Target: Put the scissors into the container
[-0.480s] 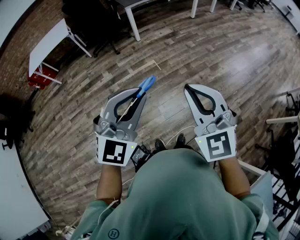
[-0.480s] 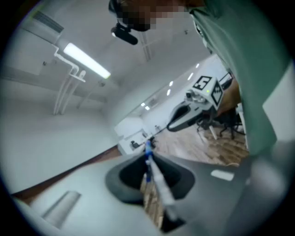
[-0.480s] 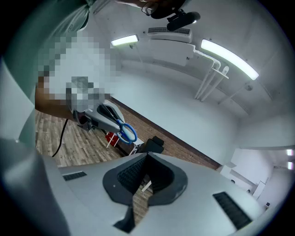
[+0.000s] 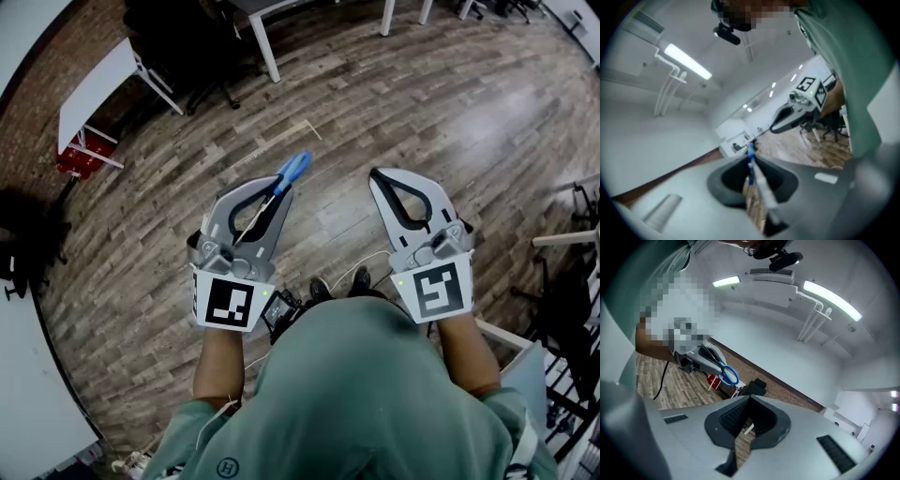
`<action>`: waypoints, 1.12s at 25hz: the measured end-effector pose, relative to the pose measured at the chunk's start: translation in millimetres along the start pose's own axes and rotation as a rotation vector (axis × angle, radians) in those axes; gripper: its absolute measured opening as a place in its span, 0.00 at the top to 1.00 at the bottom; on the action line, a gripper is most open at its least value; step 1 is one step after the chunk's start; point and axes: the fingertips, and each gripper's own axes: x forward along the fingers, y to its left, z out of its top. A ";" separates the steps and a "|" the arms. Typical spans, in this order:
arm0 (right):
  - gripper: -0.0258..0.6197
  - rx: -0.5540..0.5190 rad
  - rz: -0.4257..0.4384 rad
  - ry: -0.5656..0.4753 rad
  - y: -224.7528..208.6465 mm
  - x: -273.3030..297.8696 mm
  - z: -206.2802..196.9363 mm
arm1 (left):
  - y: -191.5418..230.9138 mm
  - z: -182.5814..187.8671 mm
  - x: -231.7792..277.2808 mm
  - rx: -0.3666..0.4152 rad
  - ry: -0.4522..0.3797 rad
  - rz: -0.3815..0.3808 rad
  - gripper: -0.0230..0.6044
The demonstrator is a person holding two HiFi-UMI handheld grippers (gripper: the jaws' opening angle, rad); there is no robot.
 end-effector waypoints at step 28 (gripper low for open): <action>0.95 0.003 -0.075 0.043 8.3 10.2 16.6 | 18.6 -22.1 -16.0 -0.029 -0.074 -0.024 0.91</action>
